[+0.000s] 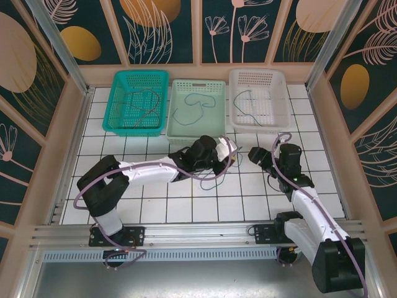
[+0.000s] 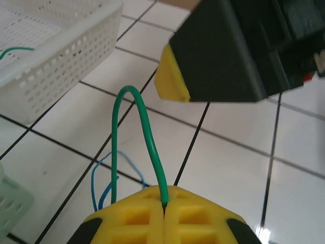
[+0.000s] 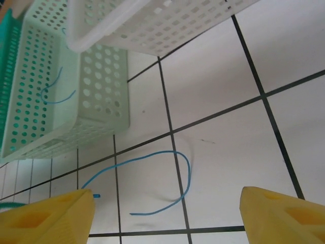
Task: Untangle the cables
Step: Pick up the cable at the center of the table, then straighten the cable.
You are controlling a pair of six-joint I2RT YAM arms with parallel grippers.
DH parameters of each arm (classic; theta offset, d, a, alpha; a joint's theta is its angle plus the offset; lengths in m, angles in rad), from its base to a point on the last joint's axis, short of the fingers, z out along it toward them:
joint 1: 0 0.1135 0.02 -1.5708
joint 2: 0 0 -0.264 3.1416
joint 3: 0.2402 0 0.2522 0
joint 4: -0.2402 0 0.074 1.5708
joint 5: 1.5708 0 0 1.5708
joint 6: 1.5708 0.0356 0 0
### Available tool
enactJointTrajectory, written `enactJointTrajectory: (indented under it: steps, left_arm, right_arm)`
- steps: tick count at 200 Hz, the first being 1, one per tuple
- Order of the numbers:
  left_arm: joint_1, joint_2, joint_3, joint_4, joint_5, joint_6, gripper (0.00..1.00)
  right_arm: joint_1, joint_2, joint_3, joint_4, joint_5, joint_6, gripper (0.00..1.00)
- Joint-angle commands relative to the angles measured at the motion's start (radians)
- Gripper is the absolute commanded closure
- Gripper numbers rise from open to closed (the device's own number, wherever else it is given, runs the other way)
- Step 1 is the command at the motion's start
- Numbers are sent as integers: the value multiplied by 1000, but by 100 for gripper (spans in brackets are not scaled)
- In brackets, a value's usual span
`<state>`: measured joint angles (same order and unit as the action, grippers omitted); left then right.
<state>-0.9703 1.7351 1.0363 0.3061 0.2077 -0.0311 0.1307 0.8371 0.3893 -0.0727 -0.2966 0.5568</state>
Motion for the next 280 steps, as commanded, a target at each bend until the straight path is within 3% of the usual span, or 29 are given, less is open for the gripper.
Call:
enactJointTrajectory:
  steps: [1,51,111,169,248,280]
  left_arm:
    - [49,-15,-40,128,123,-137,100]
    - [107,-6,-107,288,265,-293,100]
    - [110,25,-110,444,420,-430,100]
    - [109,56,-148,576,501,-527,100]
    - [111,120,-157,829,580,-705,100]
    - [123,126,-166,897,583,-757,100]
  right_arm:
    - [0,-34,-20,70,-60,2,24]
    - [49,-68,-48,117,-108,-55,36]
    - [233,2,-36,198,69,-96,29]
    - [236,20,-44,280,119,-106,27]
    - [239,12,-75,383,-16,-124,30]
    - [239,-26,-81,337,-6,-154,31]
